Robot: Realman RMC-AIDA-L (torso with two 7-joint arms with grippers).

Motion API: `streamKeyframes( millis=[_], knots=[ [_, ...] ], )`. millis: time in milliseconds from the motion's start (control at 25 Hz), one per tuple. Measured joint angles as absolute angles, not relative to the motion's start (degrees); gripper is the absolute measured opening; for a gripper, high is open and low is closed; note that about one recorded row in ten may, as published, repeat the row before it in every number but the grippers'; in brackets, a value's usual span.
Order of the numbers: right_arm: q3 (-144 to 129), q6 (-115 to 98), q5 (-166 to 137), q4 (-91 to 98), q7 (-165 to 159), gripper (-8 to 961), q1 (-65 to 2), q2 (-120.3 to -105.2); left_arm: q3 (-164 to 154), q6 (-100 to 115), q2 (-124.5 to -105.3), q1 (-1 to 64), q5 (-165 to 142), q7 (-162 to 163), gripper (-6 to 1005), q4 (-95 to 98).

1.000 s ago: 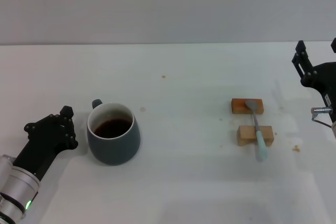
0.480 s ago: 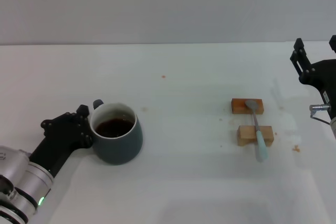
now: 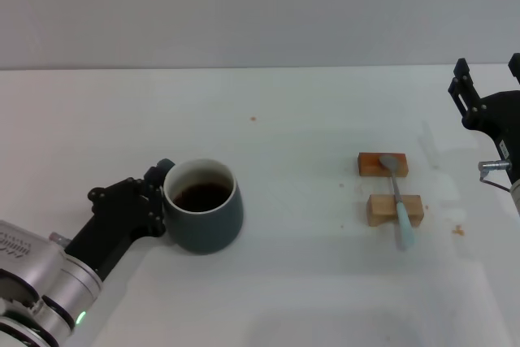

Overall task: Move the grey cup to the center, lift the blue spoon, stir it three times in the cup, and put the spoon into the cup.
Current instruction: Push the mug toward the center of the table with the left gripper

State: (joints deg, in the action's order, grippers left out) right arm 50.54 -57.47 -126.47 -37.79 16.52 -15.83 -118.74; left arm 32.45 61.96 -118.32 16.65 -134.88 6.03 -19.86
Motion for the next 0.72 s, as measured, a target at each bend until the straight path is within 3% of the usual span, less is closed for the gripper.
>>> streamKeyframes(
  millis=[720],
  knots=[
    [50.00, -57.48, -126.48, -38.09, 16.52, 736, -15.63, -118.74, 33.66, 62.32, -118.16, 14.96, -138.05, 6.30, 3, -21.51]
  ],
)
